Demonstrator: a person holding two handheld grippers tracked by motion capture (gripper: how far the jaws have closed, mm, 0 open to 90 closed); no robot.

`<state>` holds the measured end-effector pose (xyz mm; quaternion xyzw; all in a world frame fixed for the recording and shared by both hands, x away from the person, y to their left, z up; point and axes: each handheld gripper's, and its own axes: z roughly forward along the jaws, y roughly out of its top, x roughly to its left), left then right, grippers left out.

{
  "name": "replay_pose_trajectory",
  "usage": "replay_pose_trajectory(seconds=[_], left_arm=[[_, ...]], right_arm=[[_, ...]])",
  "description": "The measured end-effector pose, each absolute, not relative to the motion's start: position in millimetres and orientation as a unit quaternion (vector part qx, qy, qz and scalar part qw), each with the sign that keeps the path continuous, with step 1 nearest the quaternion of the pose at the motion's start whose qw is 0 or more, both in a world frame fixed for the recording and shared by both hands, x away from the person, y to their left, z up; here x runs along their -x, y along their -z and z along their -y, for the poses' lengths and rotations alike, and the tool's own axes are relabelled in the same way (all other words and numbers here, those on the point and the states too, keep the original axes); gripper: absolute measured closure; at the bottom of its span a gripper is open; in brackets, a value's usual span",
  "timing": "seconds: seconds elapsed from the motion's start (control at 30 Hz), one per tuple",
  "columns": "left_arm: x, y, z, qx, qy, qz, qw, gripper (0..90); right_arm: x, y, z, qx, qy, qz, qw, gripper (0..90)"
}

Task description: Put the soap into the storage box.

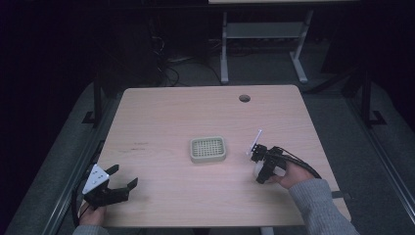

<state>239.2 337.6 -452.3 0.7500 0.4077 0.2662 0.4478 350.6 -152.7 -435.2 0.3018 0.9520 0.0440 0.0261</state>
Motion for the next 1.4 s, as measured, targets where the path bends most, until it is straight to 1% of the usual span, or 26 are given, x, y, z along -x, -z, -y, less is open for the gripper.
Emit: replay_pose_trajectory(seconds=[0.17, 0.23, 0.8, 0.97, 1.4], left_arm=[[-239.1, 452.0, -338.0, -0.749, -0.267, -0.409, 0.448, 12.9], [-239.2, 451.9, -338.2, -0.749, -0.268, -0.409, 0.448, 12.8], [-239.1, 451.2, -339.9, -0.745, -0.270, -0.412, 0.449, 12.8], [-239.6, 451.7, -339.6, -0.747, -0.270, -0.412, 0.448, 12.8], [-239.6, 451.2, -340.1, -0.744, -0.271, -0.413, 0.450, 12.9]], right_arm=[[-350.9, 435.2, 152.9, -0.302, -0.046, -0.952, 0.024, 20.6], [-351.2, 435.5, 152.9, -0.299, -0.046, -0.953, 0.023, 22.8], [-350.9, 434.5, 152.6, -0.284, -0.043, -0.957, 0.026, 23.5], [-351.6, 426.9, 154.2, -0.289, -0.059, -0.955, 0.023, 23.6], [-360.1, 409.9, 140.2, -0.281, -0.069, -0.957, 0.016, 23.6]])
